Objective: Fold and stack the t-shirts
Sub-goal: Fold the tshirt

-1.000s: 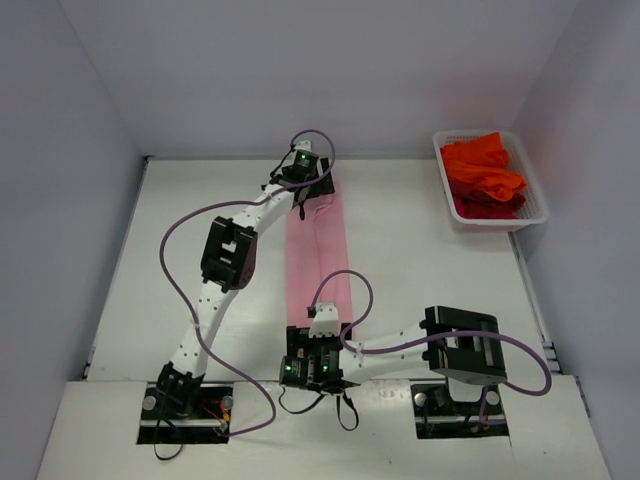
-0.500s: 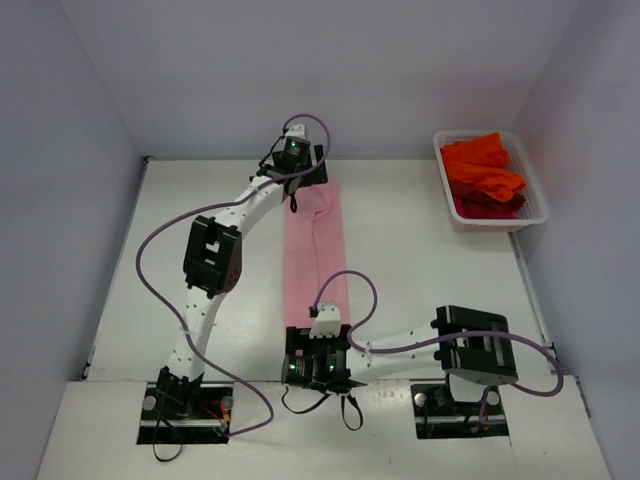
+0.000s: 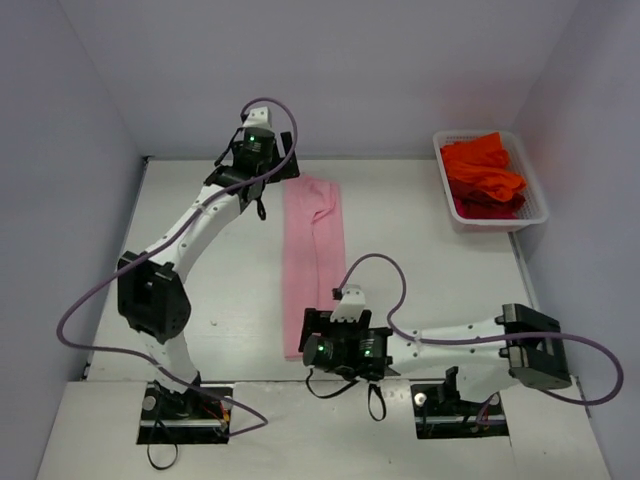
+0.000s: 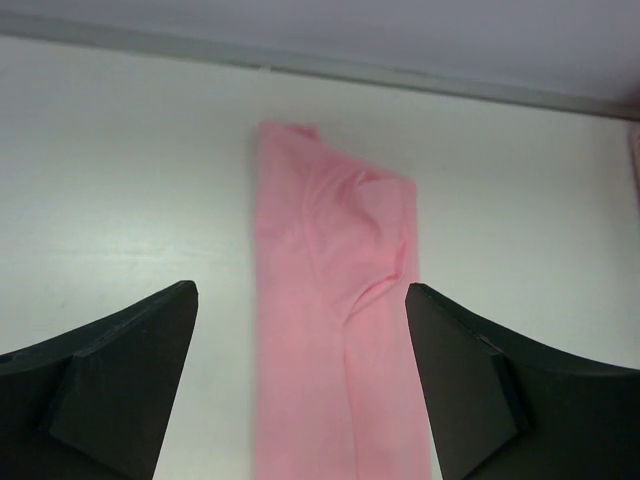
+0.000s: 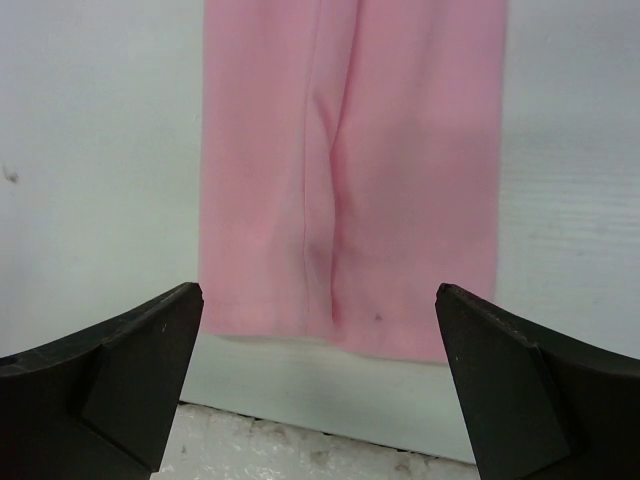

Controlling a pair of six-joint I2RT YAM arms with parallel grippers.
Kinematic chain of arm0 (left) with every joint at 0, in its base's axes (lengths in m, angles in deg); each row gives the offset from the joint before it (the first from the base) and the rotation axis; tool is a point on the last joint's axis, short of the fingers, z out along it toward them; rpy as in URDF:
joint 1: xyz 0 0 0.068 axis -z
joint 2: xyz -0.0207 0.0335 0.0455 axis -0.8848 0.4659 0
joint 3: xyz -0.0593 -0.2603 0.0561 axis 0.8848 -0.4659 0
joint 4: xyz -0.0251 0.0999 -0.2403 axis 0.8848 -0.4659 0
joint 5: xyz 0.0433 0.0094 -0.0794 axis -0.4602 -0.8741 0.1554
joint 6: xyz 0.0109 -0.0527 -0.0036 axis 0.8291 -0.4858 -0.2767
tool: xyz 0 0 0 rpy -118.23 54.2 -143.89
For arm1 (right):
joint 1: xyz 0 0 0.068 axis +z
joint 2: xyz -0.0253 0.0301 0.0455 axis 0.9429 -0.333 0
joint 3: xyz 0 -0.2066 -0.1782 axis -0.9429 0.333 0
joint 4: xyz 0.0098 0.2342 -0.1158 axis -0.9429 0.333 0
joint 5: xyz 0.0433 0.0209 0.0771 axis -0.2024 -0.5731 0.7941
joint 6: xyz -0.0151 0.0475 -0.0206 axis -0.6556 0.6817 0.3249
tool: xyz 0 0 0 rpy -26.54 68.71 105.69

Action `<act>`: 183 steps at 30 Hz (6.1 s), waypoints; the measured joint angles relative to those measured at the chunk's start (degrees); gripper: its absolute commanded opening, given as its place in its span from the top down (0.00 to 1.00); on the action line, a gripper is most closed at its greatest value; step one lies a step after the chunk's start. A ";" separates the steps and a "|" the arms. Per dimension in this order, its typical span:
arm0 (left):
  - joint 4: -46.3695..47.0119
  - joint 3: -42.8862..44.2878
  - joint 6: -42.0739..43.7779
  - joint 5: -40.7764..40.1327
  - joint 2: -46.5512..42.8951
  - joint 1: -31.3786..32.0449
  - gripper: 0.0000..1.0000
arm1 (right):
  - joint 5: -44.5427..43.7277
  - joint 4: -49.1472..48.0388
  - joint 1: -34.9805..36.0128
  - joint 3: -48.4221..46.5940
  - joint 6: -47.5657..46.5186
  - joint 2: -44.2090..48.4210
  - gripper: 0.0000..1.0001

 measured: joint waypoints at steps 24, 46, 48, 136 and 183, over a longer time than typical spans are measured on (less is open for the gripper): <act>-11.69 -40.68 -17.81 -8.44 -32.20 16.90 0.19 | 1.79 3.48 -12.55 4.28 -9.40 15.19 0.02; -16.11 -53.46 -32.15 -11.56 -41.72 25.53 0.19 | 5.05 3.80 -12.48 5.75 -9.57 17.66 0.04; -16.90 -54.03 -33.16 -11.87 -42.93 26.27 0.19 | 5.22 4.37 -11.15 6.54 -8.28 18.25 0.04; -5.95 -71.56 -60.92 -14.84 -40.00 47.69 0.23 | 3.69 -0.57 -5.09 6.78 2.93 -2.91 0.18; 9.66 -77.33 -65.31 -15.74 -39.91 48.33 0.44 | 4.33 -0.92 -5.03 6.73 3.02 -2.78 0.26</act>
